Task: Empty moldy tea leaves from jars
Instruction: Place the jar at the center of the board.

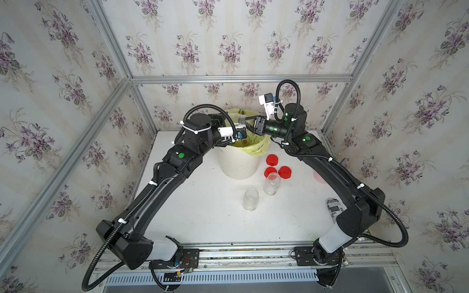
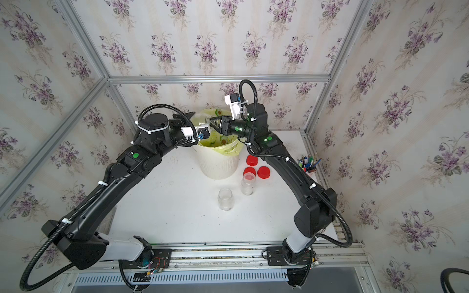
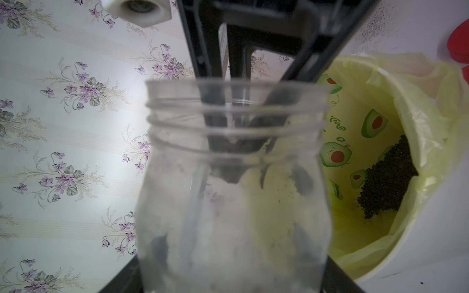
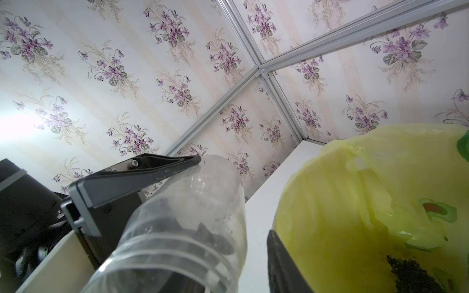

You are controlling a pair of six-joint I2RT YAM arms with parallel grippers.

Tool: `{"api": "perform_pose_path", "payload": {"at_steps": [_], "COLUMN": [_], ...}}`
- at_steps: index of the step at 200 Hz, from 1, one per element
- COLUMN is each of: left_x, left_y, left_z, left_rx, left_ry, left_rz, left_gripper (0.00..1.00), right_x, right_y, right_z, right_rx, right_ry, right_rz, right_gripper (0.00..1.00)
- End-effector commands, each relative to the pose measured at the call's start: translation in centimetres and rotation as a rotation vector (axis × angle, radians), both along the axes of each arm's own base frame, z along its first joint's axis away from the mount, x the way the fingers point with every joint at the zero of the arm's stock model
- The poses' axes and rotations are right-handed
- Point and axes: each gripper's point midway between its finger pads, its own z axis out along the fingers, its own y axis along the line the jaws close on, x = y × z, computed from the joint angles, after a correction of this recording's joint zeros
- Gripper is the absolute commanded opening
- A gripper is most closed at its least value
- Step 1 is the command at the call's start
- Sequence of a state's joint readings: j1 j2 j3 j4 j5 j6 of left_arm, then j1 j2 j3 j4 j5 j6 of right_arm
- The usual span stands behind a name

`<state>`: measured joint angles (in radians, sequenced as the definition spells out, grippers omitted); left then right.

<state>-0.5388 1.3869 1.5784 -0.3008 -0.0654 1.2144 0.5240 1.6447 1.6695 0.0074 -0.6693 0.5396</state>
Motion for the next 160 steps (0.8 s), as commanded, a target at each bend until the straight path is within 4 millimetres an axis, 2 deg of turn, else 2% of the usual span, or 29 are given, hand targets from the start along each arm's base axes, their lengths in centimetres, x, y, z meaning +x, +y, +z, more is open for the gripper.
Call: {"api": "perform_pose_path", "payload": {"at_steps": [1,26,28,31,68,109,160], "left_x": [-0.1,0.1,0.1,0.1,0.2,0.2,0.3], "left_y": [-0.4,-0.6,-0.6,-0.6,-0.6,-0.4,-0.3], "left_z": [1.7,1.3,1.3,1.2,1.2,1.3,1.1], "left_rx": [-0.043,-0.031,-0.031,-0.03,-0.027,-0.029,-0.027], "left_ry": [-0.053,-0.05,-0.049,-0.047,-0.048,-0.05,-0.046], "left_rz": [-0.026,-0.027,-0.026,-0.025,-0.023,-0.015,-0.008], "left_gripper": [0.76,0.77,0.77,0.77,0.78,0.79,0.82], "right_x": [0.1,0.3,-0.7,-1.0,-1.3,-1.8,-2.1], "right_y": [0.4,0.6,1.6,2.0,2.5,2.8,2.6], "right_z": [-0.5,-0.8,-0.8,-0.8,-1.3,-1.5,-1.4], "right_rx": [-0.02,-0.036,-0.038,-0.04,-0.053,-0.056,-0.062], "right_ry": [0.007,0.012,0.009,0.011,0.021,0.024,0.021], "right_rz": [0.009,0.009,0.037,0.046,0.056,0.07,0.063], "right_gripper": [0.3,0.23,0.23,0.22,0.16,0.0,0.0]}}
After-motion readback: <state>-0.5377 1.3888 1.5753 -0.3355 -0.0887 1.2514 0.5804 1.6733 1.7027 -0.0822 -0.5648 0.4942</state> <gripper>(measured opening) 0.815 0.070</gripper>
